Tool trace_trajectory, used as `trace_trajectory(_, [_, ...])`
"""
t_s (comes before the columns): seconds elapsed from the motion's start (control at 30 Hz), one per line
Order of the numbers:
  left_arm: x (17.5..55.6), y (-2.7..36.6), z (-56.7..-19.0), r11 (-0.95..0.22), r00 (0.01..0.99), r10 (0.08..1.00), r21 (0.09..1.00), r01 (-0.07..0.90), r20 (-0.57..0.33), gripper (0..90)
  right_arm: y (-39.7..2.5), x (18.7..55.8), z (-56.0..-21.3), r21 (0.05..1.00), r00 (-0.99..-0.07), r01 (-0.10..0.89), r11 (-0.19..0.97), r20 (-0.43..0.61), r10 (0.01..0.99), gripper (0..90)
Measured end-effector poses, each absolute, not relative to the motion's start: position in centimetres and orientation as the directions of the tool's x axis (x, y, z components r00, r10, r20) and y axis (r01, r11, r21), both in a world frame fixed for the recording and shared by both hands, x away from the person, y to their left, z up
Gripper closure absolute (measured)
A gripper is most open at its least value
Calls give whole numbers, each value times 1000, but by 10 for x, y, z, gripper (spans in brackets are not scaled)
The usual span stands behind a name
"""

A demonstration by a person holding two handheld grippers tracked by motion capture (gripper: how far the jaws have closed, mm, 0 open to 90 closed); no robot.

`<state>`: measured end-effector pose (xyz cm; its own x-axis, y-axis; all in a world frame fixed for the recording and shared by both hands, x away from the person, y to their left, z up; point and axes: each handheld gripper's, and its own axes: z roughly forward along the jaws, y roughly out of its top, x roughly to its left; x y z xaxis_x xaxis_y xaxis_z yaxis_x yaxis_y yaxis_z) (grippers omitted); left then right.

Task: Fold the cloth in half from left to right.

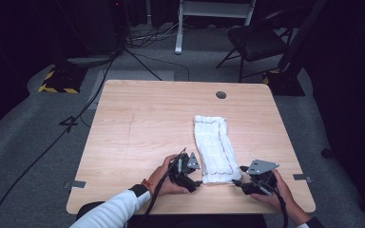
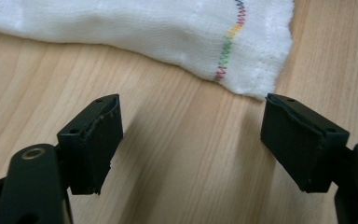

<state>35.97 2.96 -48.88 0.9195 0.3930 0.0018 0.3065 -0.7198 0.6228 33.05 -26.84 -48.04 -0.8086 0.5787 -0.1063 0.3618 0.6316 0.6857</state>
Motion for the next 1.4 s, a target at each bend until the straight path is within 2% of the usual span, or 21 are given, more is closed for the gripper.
trace_trajectory(0.23, [384, 43, -466, -623, 873, 487, 698, 352, -6, 213, -283, 354, -462, 742, -769, 372, 558, -90, 632, 403])
trace_trajectory(0.43, [416, 49, -454, -570, 837, 547, 738, 360, 15, 215, -284, 397, -456, 761, -725, 399, 511, -80, 684, 411])
trace_trajectory(0.63, [443, 47, -450, -546, 821, 570, 755, 363, 18, 216, -276, 434, -450, 768, -701, 407, 495, -84, 708, 412])
trace_trajectory(0.77, [460, 43, -452, -531, 804, 594, 754, 388, 5, 217, -270, 459, -450, 776, -690, 421, 470, -62, 722, 420])
trace_trajectory(0.9, [482, 37, -455, -539, 776, 629, 739, 404, 35, 217, -261, 482, -451, 777, -675, 436, 455, -51, 736, 436])
trace_trajectory(1.1, [522, 28, -469, -495, 721, 693, 723, 482, -6, 215, -244, 507, -454, 761, -666, 455, 461, -53, 744, 451])
trace_trajectory(1.23, [537, 22, -478, -466, 689, 724, 709, 528, -37, 215, -239, 522, -458, 751, -650, 478, 457, -48, 758, 458])
trace_trajectory(1.4, [550, 15, -486, -461, 660, 751, 689, 559, -33, 215, -234, 541, -466, 722, -612, 526, 449, -44, 789, 449])
